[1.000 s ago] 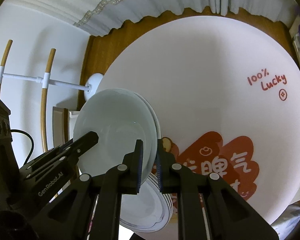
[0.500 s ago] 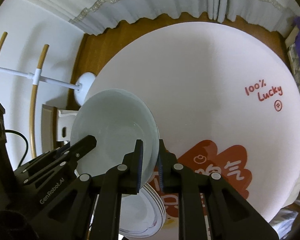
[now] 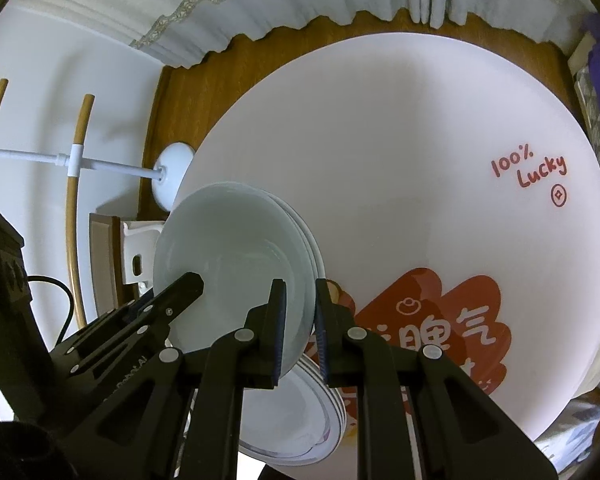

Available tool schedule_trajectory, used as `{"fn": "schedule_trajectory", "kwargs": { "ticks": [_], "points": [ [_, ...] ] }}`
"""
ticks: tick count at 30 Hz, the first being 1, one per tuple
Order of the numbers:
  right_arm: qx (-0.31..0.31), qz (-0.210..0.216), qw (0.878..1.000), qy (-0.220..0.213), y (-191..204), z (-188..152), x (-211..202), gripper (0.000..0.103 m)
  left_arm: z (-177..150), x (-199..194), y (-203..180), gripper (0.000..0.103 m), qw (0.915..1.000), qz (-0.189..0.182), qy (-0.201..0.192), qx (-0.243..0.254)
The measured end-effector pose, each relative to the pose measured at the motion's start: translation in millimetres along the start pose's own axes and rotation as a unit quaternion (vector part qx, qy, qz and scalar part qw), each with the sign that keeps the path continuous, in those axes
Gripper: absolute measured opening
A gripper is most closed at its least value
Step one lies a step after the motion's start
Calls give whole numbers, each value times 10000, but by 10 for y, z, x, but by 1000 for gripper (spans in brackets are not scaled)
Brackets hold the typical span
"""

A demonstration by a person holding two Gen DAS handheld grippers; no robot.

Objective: Organize plates and bowls
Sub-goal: 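Lower the held bowl with both tools into the nested white bowls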

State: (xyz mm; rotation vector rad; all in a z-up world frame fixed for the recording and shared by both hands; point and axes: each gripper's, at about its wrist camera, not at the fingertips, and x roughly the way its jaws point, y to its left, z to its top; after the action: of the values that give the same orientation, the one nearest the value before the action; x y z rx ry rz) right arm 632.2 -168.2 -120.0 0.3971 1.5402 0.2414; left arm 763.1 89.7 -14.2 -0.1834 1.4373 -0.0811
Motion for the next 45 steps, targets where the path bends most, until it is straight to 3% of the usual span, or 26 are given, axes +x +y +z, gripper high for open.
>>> {"fn": "schedule_trajectory", "kwargs": {
  "ticks": [17,21,23,45],
  "points": [
    [67,-206,9997,-70,32,-75,-98,15,-23,1,20,6,10000,-69,-5,-65],
    [97,-103,9998,-121,0,-106,-90,13,-23,4,28,6,9999,-88,0,-93],
    [-2,-22,9998,-199,13,-123,-95,6,-25,7,36,6,9999,-82,7,-99],
    [91,154,9997,-176,-47,-132,82,7,-103,-61,-31,6,9998,142,-62,83]
  ]
}}
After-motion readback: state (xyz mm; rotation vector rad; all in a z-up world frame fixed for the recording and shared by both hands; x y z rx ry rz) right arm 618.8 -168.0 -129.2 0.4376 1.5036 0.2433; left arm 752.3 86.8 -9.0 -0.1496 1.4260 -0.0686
